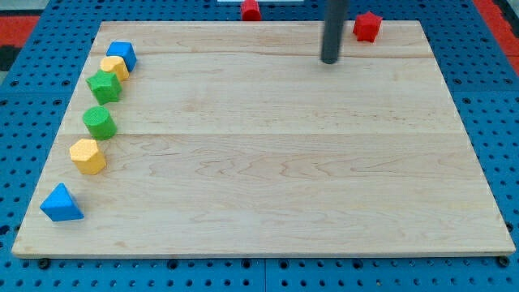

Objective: Move the red star towards the blue cube

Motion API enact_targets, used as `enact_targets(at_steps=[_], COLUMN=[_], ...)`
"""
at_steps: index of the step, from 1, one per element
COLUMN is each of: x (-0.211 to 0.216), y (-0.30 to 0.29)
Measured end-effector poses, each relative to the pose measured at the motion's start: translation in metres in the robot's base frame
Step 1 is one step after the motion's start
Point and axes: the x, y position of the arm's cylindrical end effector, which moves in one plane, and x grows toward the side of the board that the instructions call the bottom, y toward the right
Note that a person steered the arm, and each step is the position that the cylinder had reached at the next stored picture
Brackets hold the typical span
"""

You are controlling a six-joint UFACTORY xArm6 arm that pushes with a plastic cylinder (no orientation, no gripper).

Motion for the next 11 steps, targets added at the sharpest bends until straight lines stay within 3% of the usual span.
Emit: enact_targets(at_steps=[2,3,4,6,8,9,11], x=[-0.041,-0.088,-0.102,-0.085,-0.059,-0.038,-0.057], y=[0.112,0.114,0.090,-0.027,0.031,0.006,-0.135])
